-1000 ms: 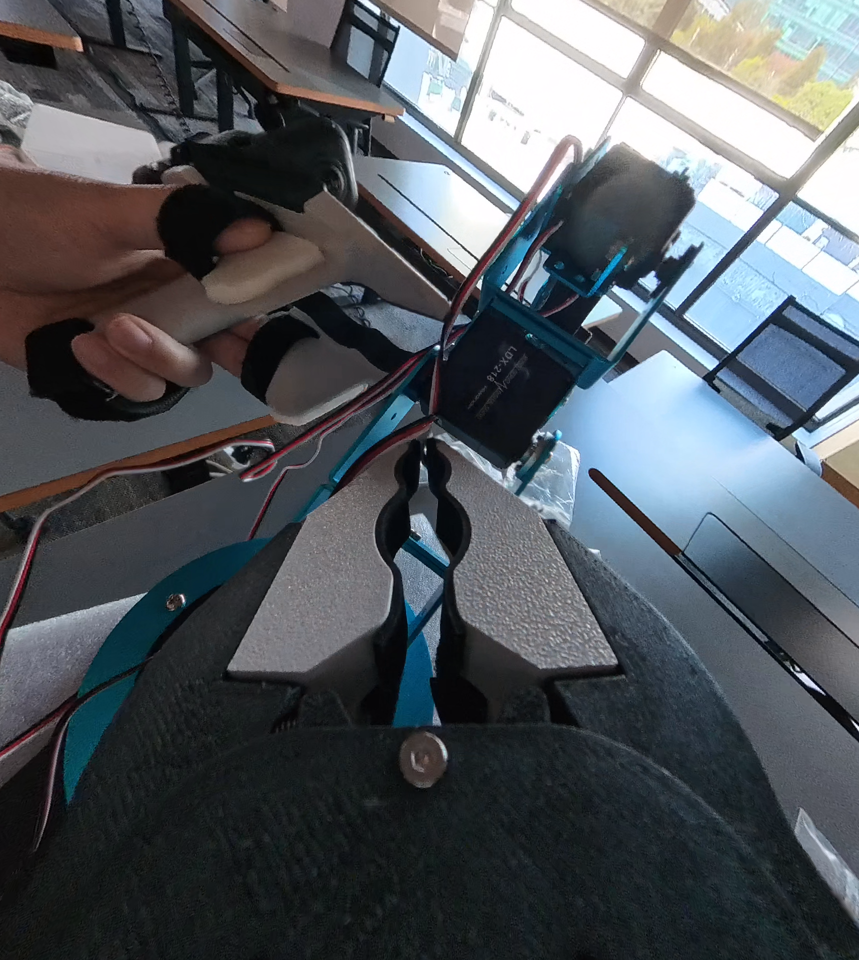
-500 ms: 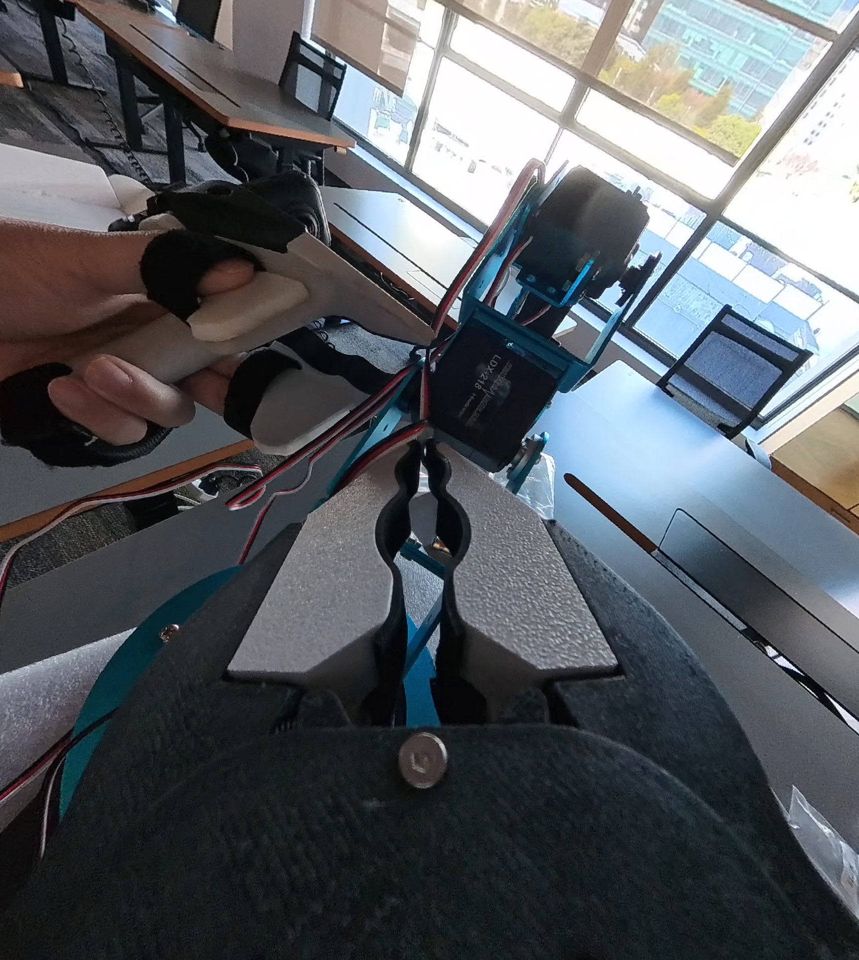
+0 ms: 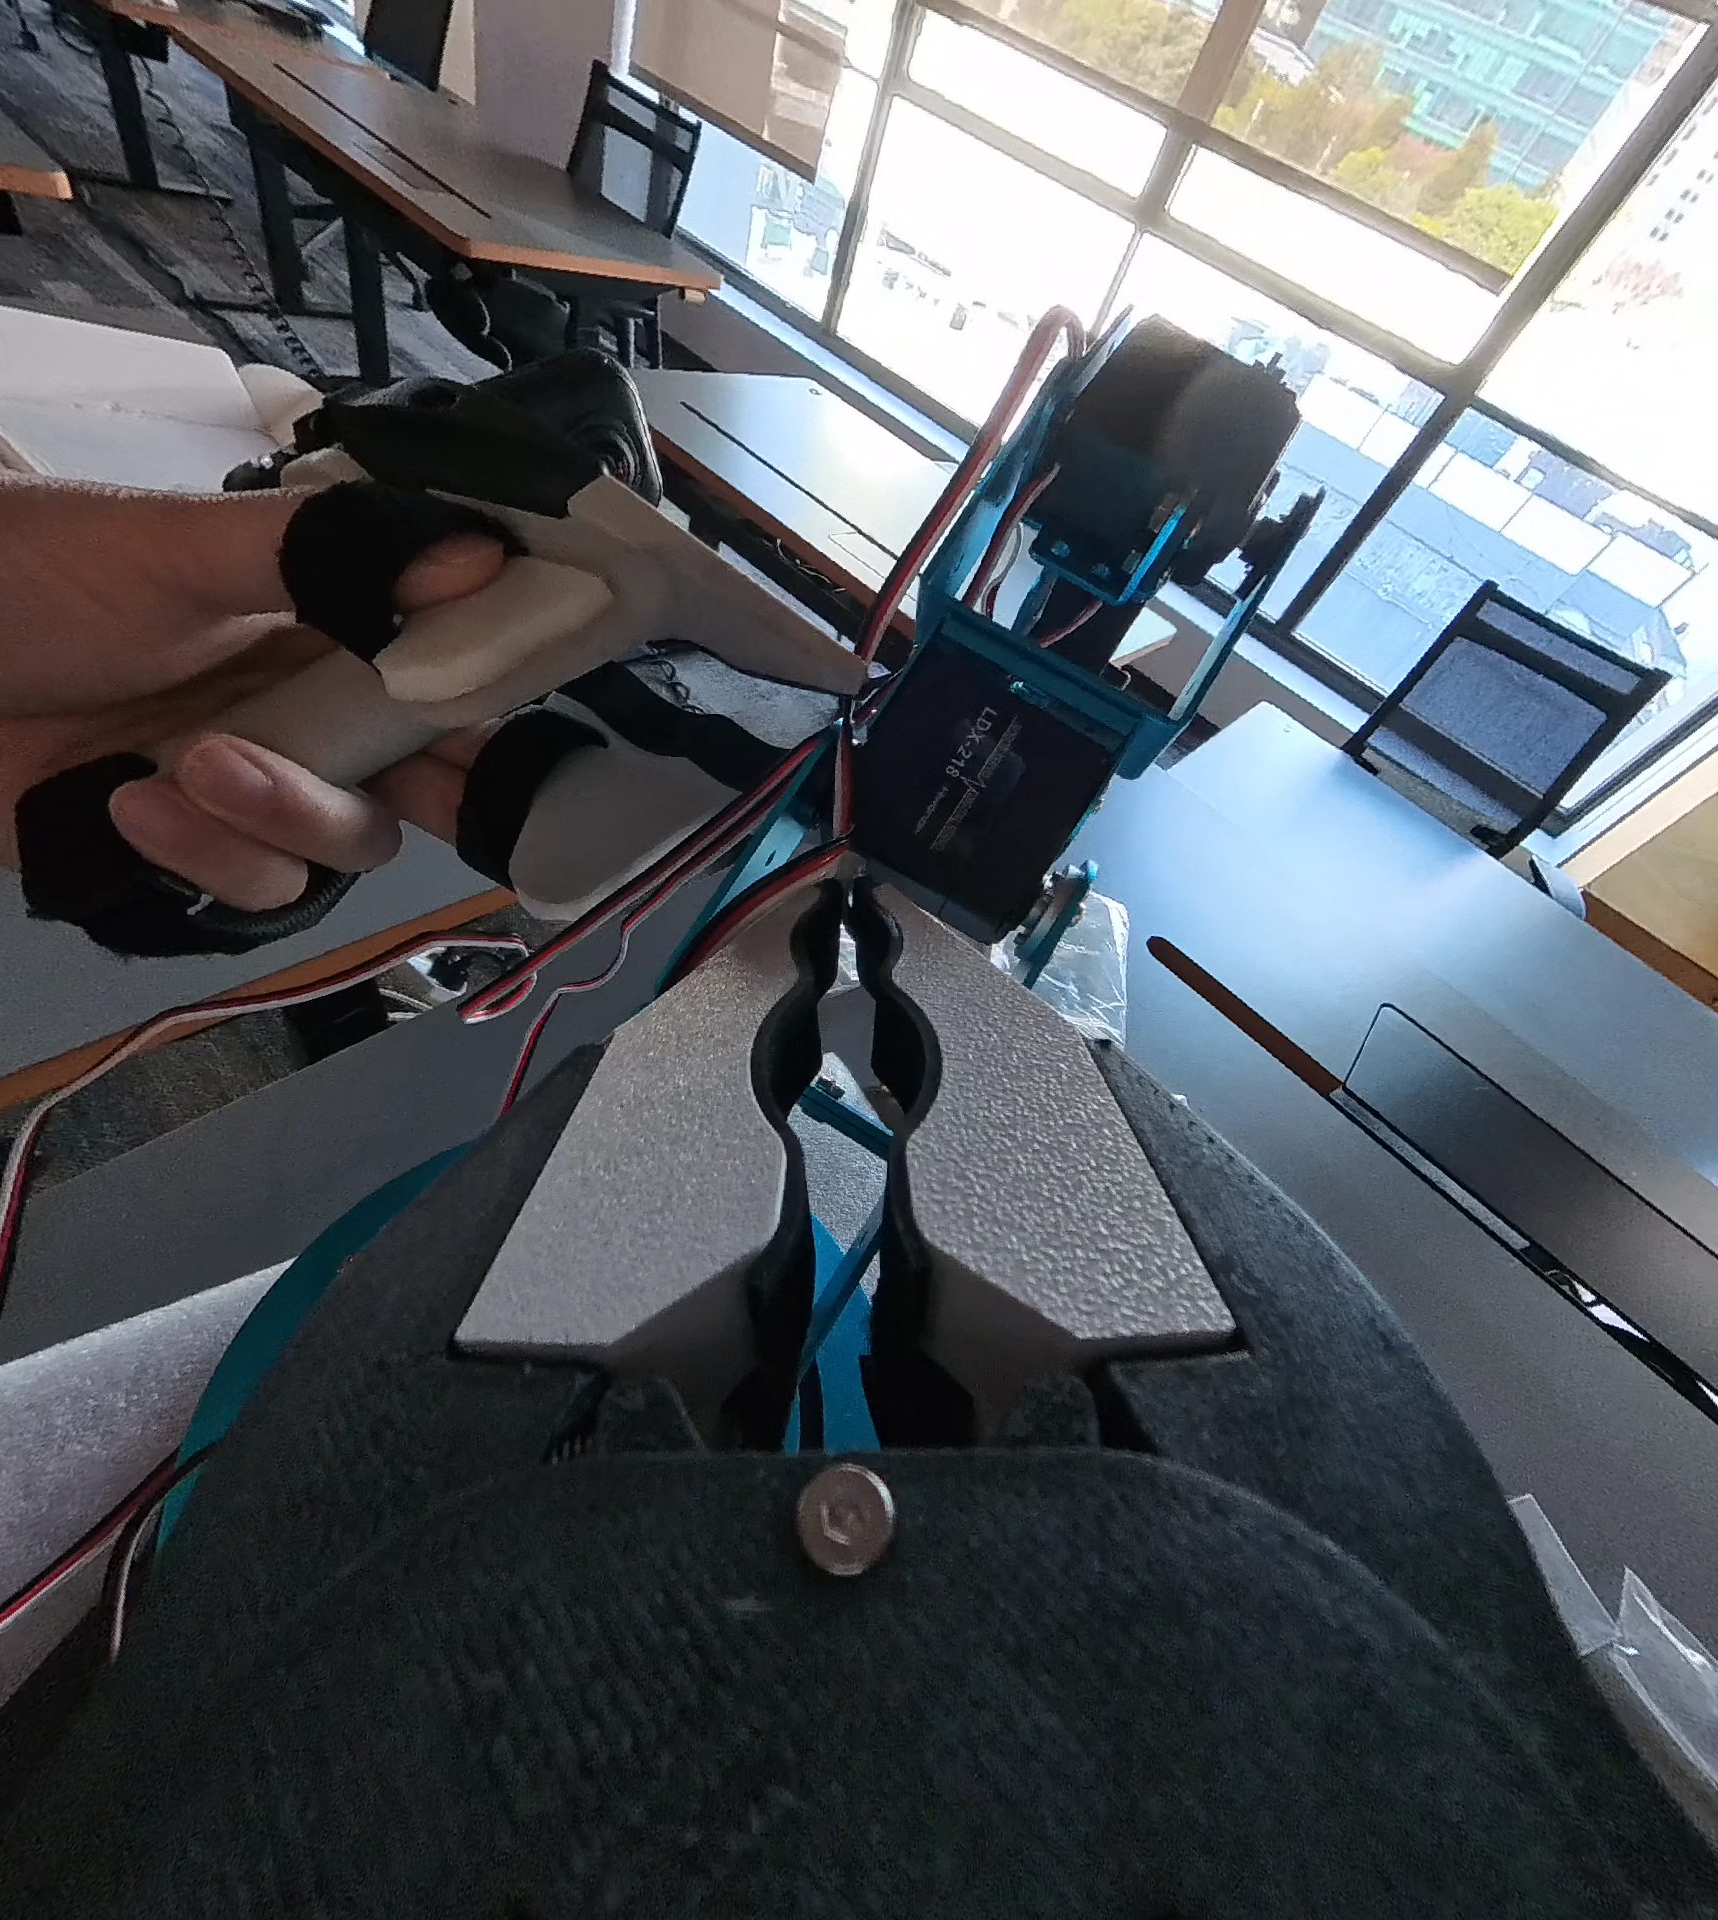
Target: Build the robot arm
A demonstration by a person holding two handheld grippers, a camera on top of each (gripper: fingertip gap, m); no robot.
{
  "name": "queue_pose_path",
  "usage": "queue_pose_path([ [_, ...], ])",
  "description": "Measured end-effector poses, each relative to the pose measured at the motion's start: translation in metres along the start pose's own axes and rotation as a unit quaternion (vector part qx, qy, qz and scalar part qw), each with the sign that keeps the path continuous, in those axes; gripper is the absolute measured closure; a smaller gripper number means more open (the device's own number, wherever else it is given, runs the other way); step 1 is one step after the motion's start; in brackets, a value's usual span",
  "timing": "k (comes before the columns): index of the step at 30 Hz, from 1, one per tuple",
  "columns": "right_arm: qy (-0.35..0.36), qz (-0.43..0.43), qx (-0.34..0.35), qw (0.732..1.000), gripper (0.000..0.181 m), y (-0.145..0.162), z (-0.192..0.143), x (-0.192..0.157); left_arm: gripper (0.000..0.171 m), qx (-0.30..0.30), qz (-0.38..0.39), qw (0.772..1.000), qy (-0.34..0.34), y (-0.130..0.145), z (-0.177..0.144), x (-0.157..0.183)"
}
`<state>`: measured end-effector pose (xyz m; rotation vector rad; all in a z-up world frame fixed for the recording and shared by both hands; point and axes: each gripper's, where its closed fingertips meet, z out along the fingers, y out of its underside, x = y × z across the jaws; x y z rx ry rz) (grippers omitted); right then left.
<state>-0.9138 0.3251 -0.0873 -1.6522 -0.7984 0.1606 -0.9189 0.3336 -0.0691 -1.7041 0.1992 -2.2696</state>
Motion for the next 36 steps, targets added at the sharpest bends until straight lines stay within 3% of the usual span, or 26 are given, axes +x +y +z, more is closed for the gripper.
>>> queue_pose_path([
  [22, -0.013, 0.100, -0.057, 0.993, 0.180, 0.0015, 0.0004, -0.0014, 0.143, -0.001, 0.007, 1.000, -0.005, 0.0008, 0.0008, -0.0002],
  [36, 0.038, 0.109, -0.021, 0.993, 0.180, 0.0003, -0.0022, -0.0010, 0.142, -0.003, 0.002, 1.000, 0.003, 0.0010, 0.0002, 0.0003],
])
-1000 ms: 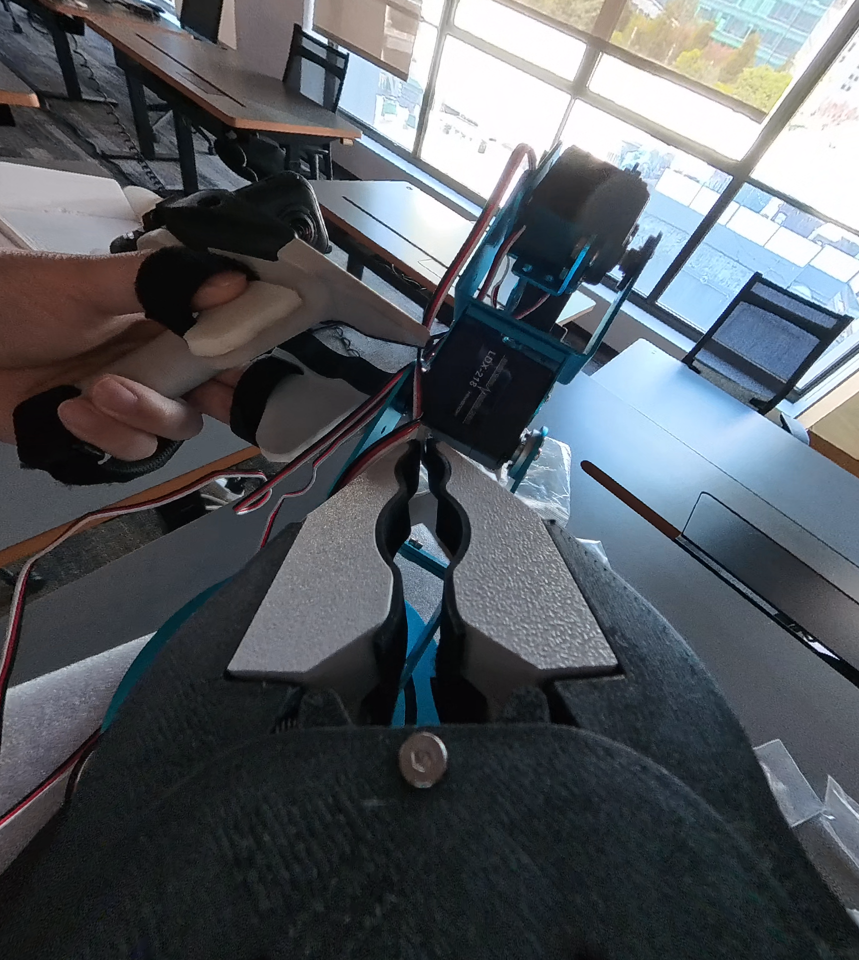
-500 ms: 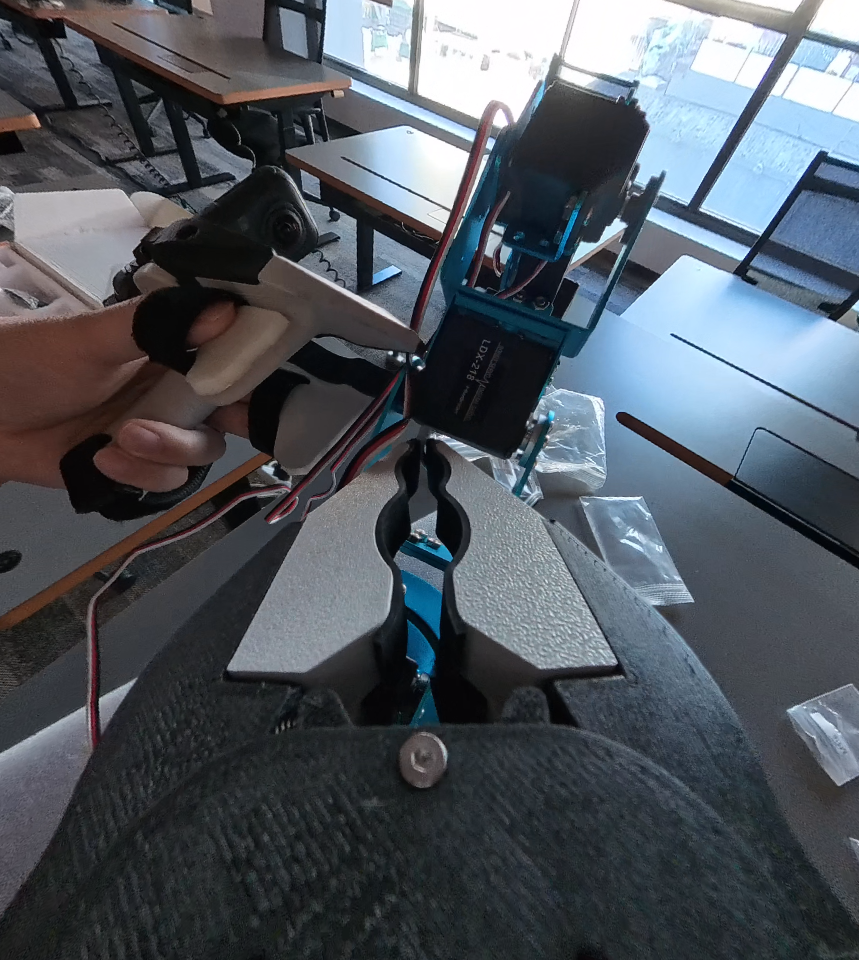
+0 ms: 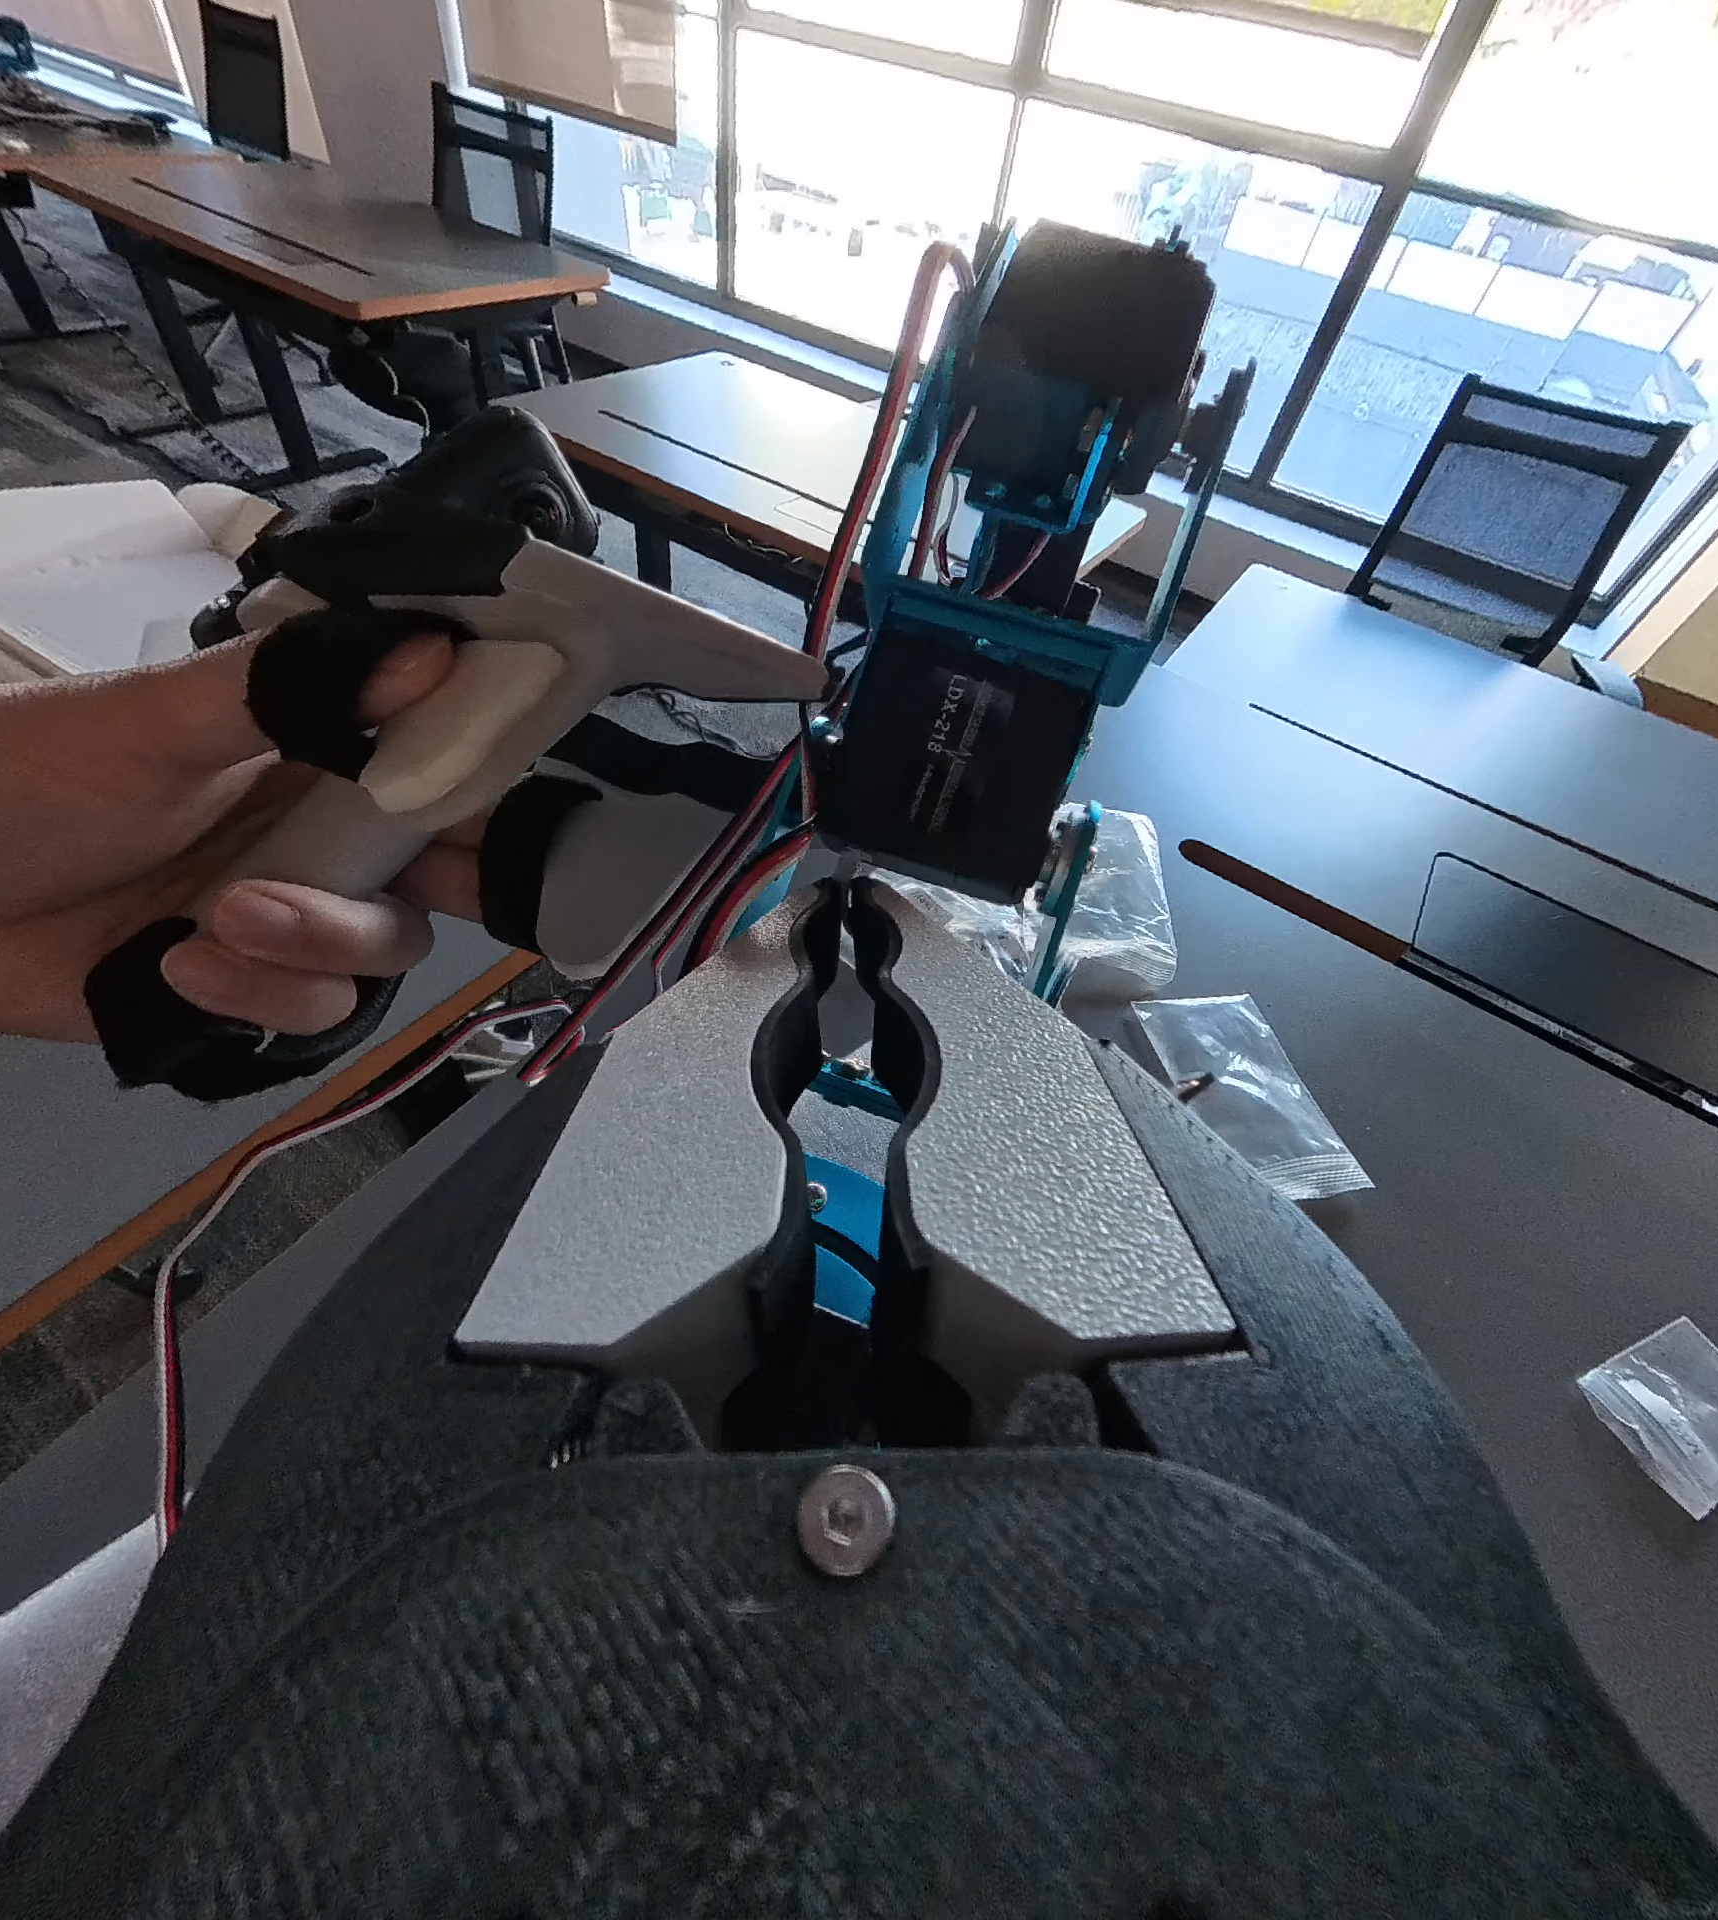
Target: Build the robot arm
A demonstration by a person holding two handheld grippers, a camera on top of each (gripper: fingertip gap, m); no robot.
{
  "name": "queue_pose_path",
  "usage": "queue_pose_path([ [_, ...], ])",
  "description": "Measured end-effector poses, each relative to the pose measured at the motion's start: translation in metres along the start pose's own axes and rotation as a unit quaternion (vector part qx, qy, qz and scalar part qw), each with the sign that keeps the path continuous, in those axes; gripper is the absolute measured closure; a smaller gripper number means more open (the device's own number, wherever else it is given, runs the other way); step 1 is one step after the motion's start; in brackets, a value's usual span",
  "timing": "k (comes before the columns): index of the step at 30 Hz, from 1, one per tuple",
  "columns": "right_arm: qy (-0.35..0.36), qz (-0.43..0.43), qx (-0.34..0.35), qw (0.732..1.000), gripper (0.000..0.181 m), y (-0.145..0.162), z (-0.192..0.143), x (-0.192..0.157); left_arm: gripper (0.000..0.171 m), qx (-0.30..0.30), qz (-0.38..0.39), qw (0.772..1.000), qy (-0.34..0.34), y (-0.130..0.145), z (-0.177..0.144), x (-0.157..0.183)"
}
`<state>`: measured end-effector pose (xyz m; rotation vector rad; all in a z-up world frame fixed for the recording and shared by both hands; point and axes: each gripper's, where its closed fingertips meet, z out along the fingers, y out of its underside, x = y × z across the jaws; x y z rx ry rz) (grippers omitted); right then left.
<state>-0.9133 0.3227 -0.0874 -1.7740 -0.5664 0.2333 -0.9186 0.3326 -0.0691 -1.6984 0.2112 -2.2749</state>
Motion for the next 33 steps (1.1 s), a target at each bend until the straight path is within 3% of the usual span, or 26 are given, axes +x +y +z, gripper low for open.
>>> queue_pose_path([
  [33, 0.015, -0.004, 0.017, 1.000, 0.180, -0.0003, 0.0006, -0.0003, 0.141, 0.001, -0.008, 1.000, 0.014, 0.0004, -0.0016, 0.0008],
])
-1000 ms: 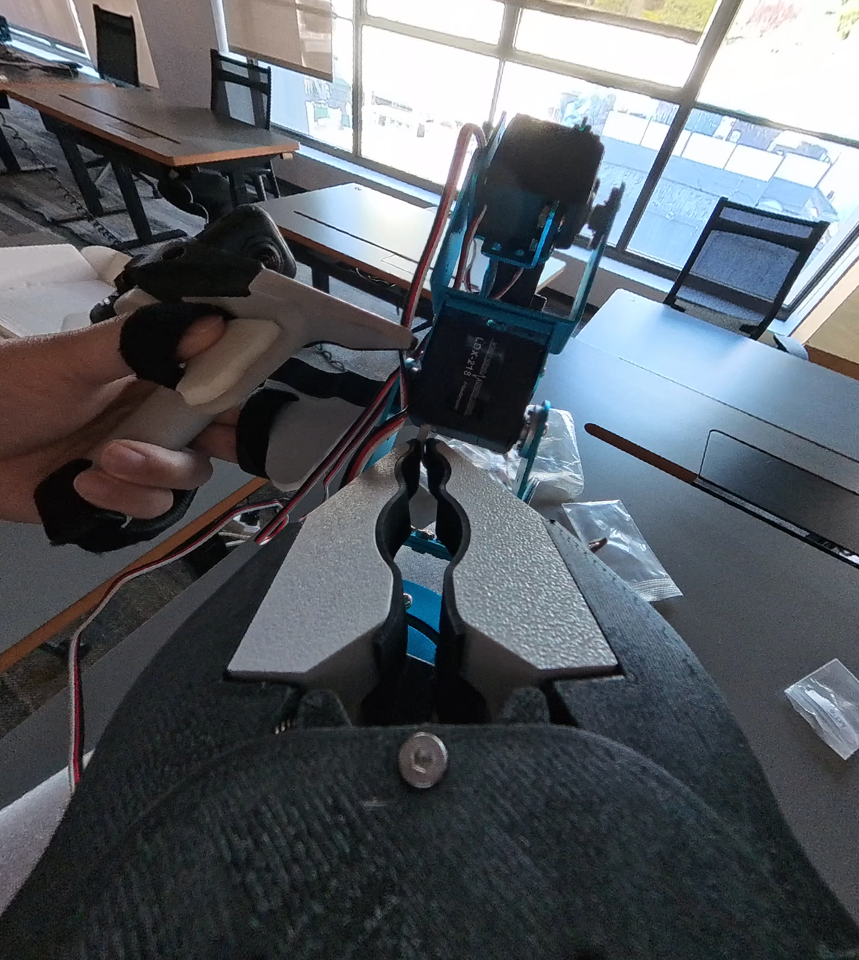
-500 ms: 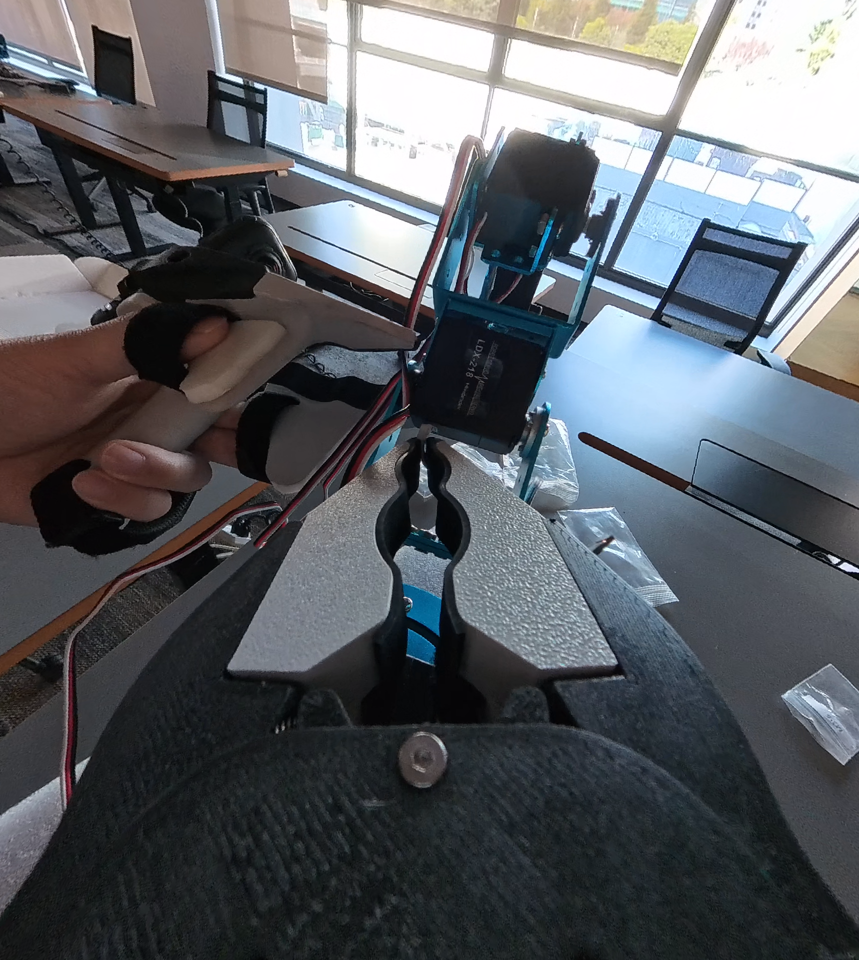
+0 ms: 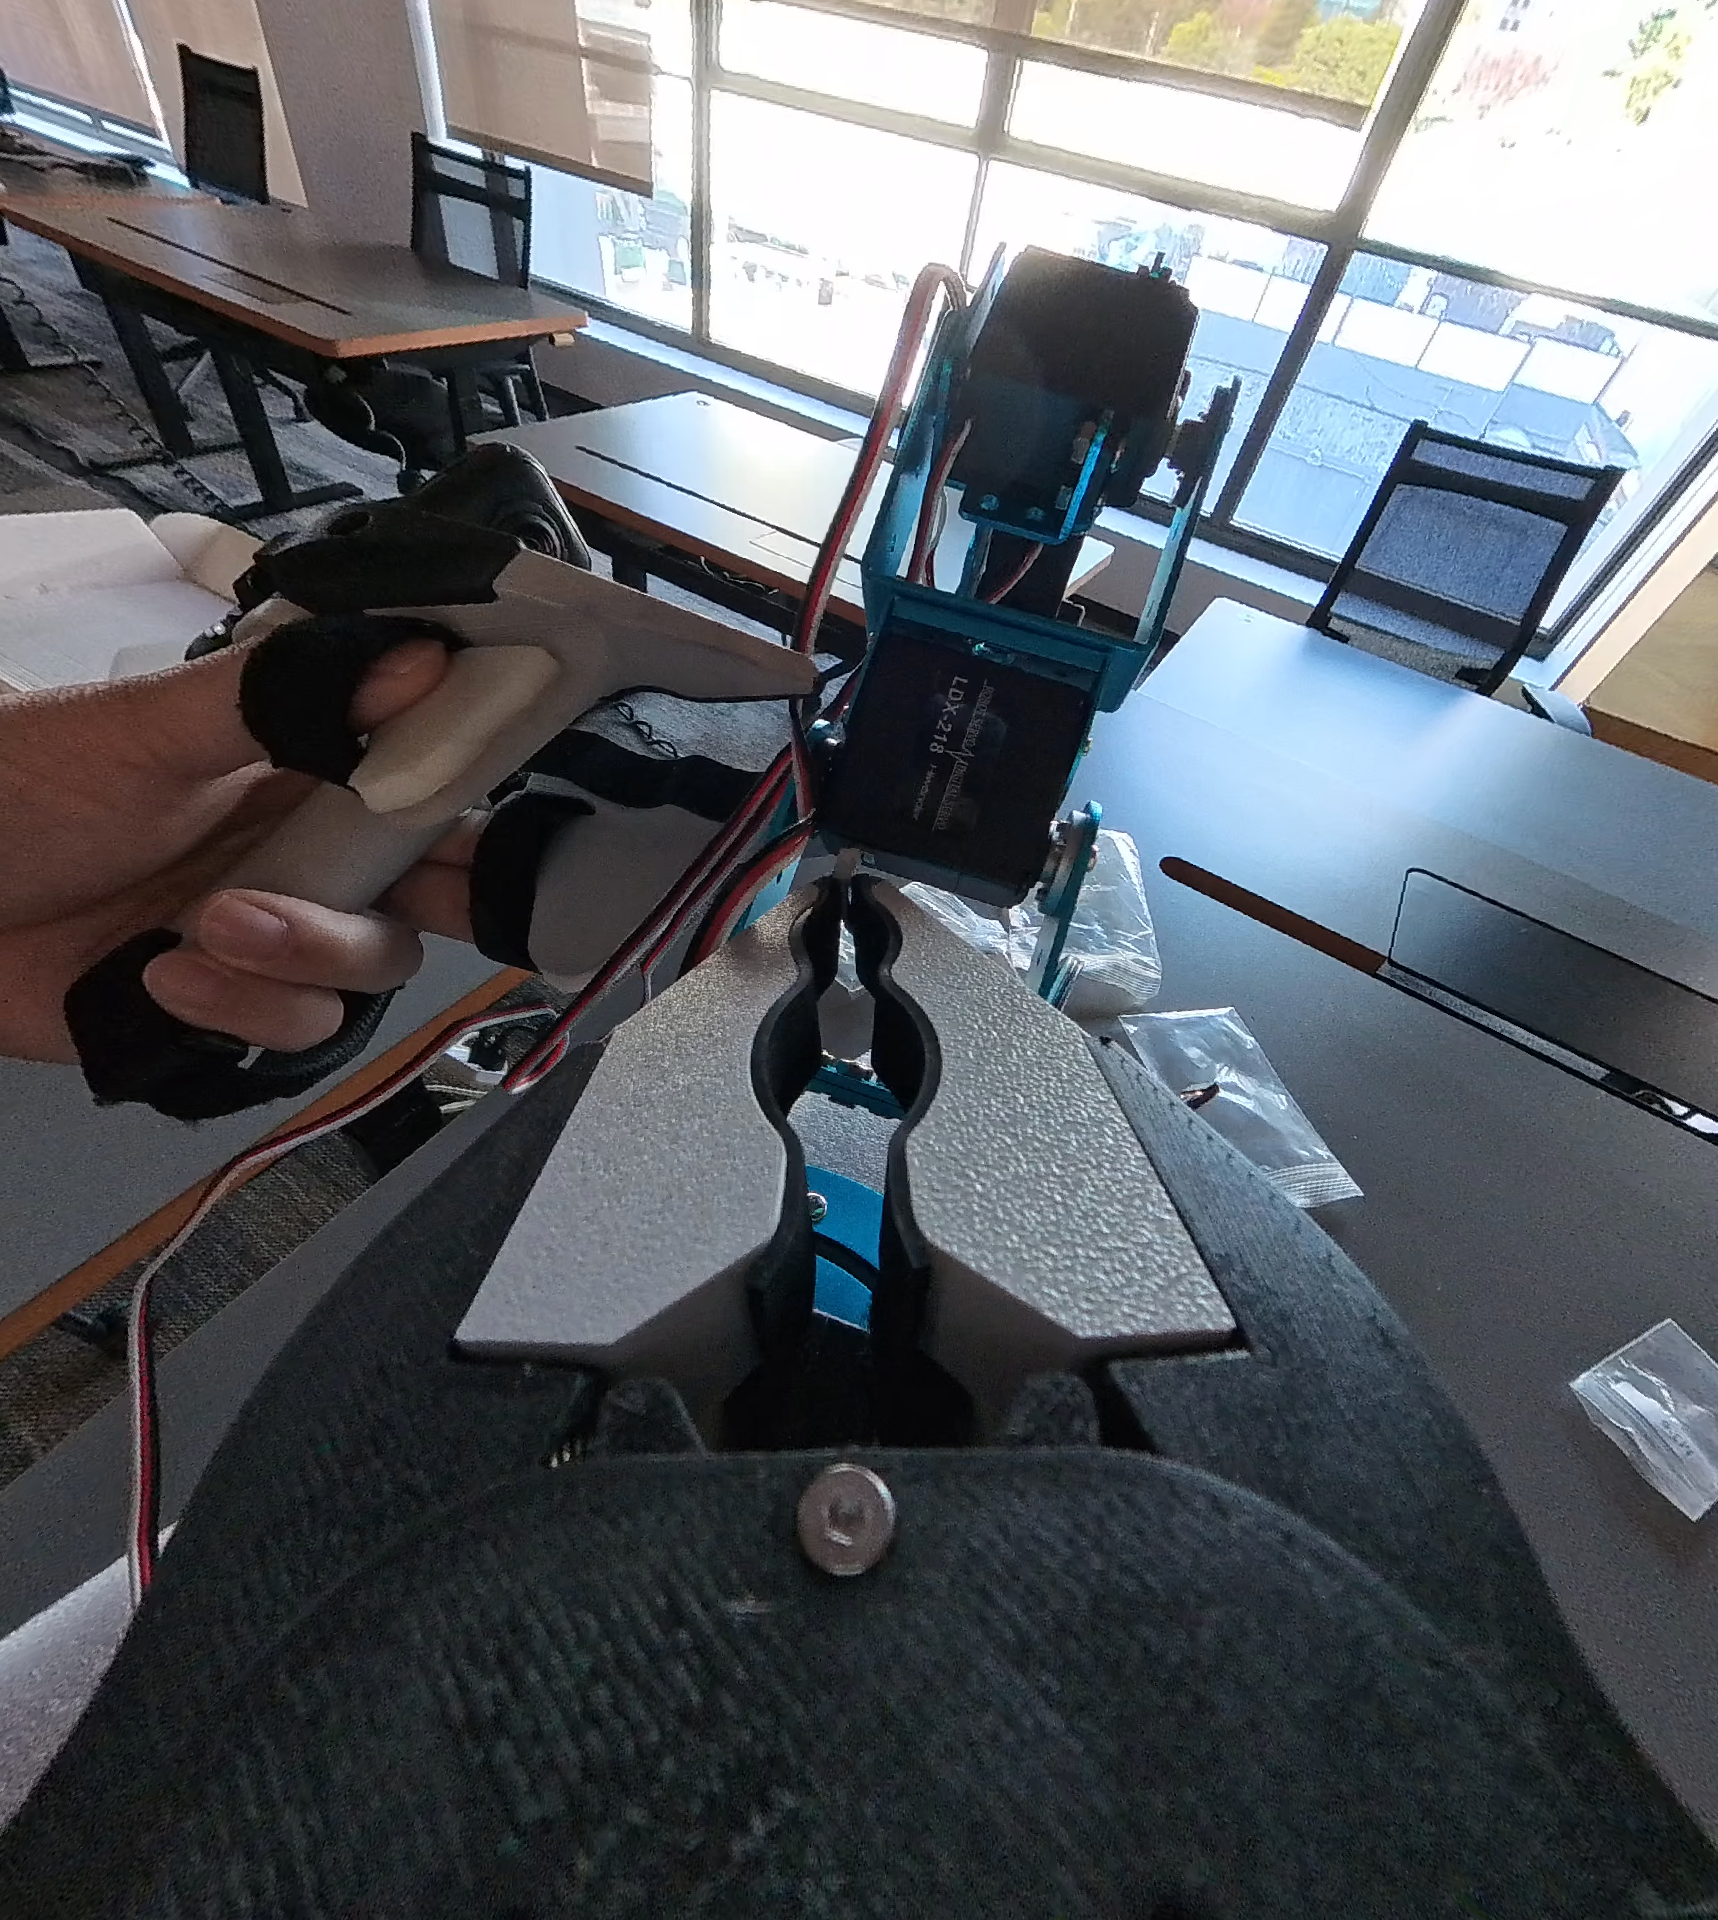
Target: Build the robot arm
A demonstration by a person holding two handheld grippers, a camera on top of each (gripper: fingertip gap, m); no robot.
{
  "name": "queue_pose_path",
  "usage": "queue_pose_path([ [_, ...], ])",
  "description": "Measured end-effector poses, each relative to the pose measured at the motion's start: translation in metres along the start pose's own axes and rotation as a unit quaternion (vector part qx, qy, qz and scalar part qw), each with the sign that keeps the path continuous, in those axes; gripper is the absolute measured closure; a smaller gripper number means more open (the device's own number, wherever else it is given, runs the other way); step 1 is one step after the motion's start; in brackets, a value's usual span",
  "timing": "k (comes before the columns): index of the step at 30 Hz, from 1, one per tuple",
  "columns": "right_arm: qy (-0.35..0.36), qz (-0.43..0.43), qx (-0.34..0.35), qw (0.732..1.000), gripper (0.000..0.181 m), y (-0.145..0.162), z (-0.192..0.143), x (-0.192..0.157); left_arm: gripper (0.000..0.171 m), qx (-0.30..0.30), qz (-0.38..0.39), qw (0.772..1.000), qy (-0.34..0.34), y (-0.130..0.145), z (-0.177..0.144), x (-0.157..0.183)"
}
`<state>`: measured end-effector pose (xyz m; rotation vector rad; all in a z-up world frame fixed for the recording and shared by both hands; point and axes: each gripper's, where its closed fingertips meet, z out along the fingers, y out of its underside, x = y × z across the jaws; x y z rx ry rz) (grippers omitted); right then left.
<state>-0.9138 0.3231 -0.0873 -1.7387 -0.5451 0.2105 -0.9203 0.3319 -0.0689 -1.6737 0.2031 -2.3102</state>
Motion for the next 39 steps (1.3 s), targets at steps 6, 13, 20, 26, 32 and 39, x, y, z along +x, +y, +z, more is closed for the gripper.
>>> queue_pose_path([
  [6, -0.012, 0.021, -0.006, 1.000, 0.180, 0.000, 0.000, 0.000, 0.141, 0.002, 0.000, 1.000, 0.005, -0.001, -0.003, 0.001],
  [13, -0.017, 0.039, -0.023, 0.999, 0.180, 0.002, 0.001, 0.001, 0.139, 0.008, 0.005, 1.000, 0.005, -0.004, -0.006, 0.003],
  [20, -0.008, 0.028, -0.014, 0.999, 0.180, 0.000, 0.002, 0.002, 0.139, 0.024, 0.013, 1.000, 0.004, -0.009, -0.015, 0.007],
  [26, 0.006, 0.013, -0.013, 1.000, 0.180, 0.000, 0.003, 0.002, 0.141, 0.018, 0.015, 1.000, 0.002, -0.006, -0.014, 0.005],
  [32, 0.014, 0.007, -0.018, 1.000, 0.180, 0.000, 0.003, 0.003, 0.142, 0.016, 0.032, 0.999, -0.007, -0.006, -0.011, 0.005],
  [39, 0.023, 0.005, -0.023, 0.999, 0.180, 0.000, 0.003, 0.003, 0.128, 0.013, 0.069, 0.997, -0.034, -0.006, -0.010, 0.006],
])
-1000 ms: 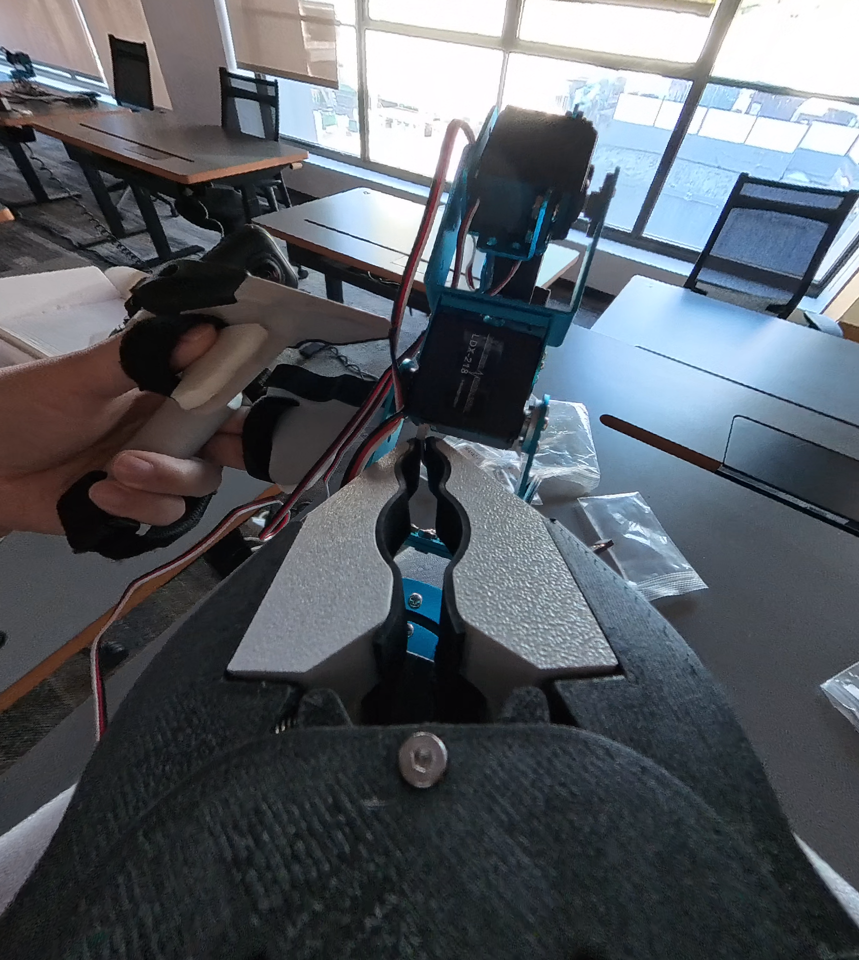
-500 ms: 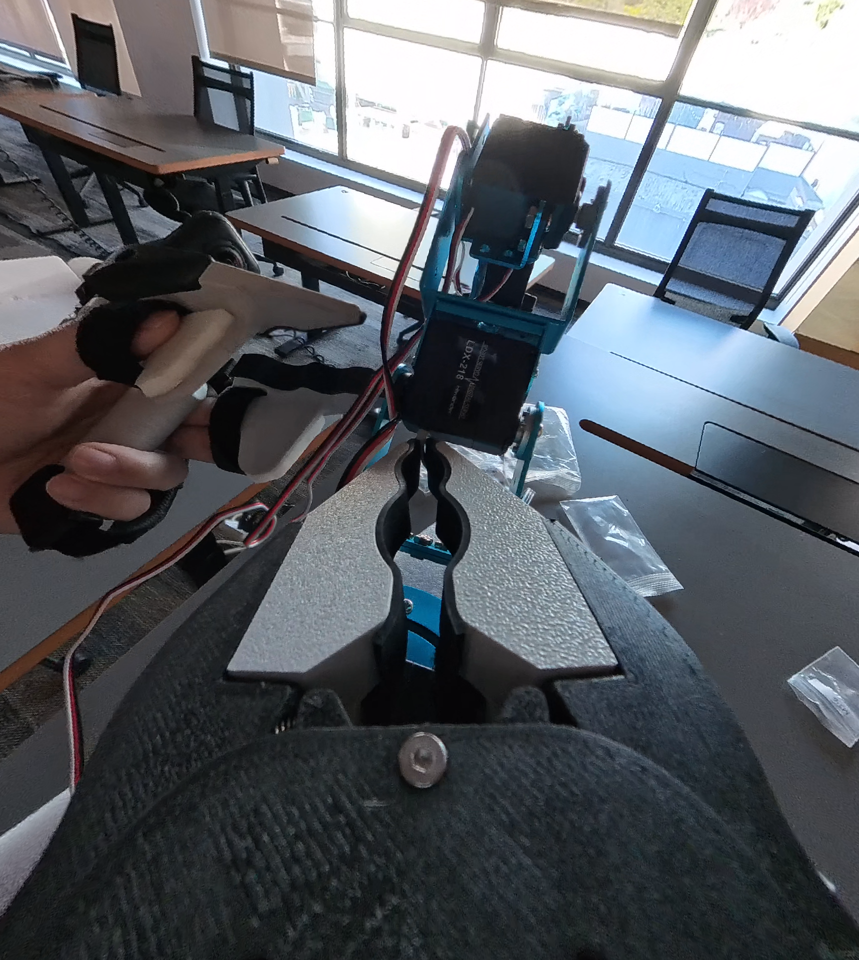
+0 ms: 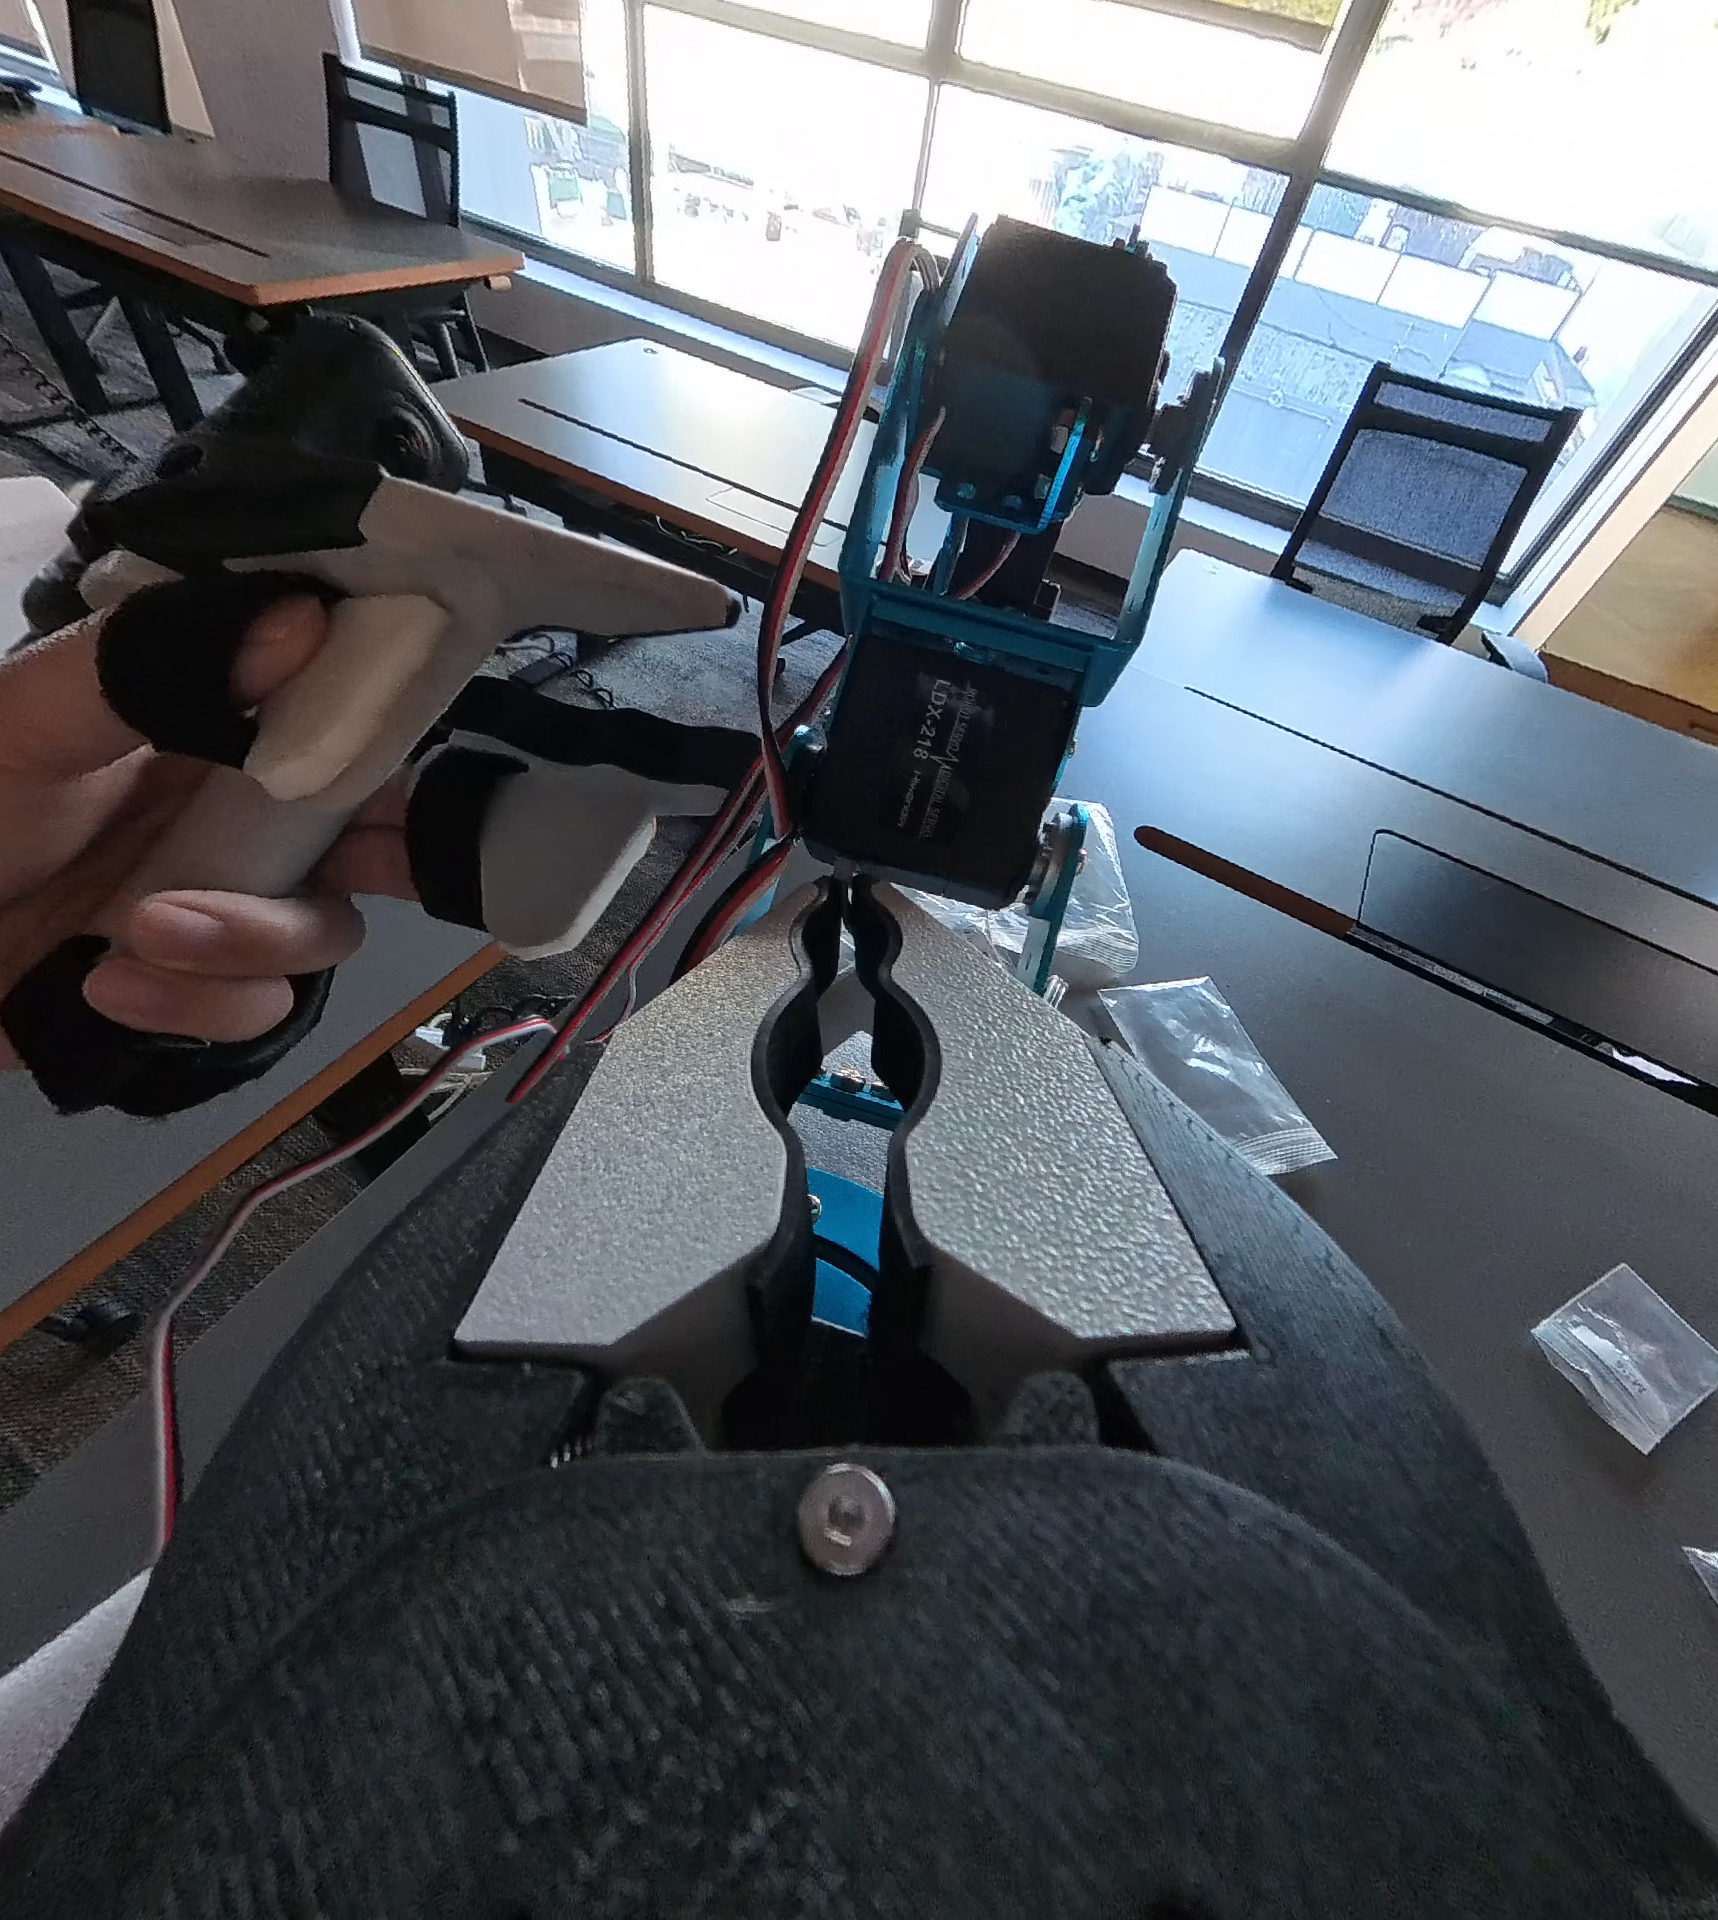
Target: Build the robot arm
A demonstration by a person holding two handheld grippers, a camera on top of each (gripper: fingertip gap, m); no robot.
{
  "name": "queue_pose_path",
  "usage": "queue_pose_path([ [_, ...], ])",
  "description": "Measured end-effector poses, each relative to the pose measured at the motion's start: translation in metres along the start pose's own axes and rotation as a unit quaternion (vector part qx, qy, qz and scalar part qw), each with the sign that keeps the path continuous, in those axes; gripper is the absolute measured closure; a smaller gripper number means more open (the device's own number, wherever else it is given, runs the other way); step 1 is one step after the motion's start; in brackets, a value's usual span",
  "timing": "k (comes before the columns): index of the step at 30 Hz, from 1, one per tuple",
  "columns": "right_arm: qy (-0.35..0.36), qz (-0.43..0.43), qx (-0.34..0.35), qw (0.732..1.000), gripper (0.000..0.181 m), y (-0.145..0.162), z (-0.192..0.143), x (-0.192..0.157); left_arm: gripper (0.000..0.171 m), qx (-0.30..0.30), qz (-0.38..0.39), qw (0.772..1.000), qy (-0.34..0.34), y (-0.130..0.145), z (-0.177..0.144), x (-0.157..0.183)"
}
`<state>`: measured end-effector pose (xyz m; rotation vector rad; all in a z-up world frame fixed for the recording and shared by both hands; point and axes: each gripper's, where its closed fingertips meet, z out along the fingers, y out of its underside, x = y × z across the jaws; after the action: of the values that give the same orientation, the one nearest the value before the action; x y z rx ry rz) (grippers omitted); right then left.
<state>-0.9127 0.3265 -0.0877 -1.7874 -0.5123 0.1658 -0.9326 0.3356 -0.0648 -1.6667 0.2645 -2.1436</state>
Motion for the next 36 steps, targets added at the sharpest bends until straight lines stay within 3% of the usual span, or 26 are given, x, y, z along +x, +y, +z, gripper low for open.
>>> queue_pose_path([
  [7, 0.006, 0.002, -0.004, 1.000, 0.180, 0.000, 0.000, 0.000, 0.121, -0.016, 0.024, 0.999, -0.017, 0.001, 0.010, 0.002],
  [14, 0.012, 0.006, -0.004, 1.000, 0.180, 0.000, 0.000, 0.000, 0.149, -0.038, 0.034, 0.998, -0.033, 0.004, 0.018, -0.008],
  [36, 0.015, -0.001, -0.003, 1.000, 0.181, -0.001, 0.000, 0.001, 0.151, -0.063, 0.076, 0.993, -0.058, 0.006, 0.018, -0.009],
])
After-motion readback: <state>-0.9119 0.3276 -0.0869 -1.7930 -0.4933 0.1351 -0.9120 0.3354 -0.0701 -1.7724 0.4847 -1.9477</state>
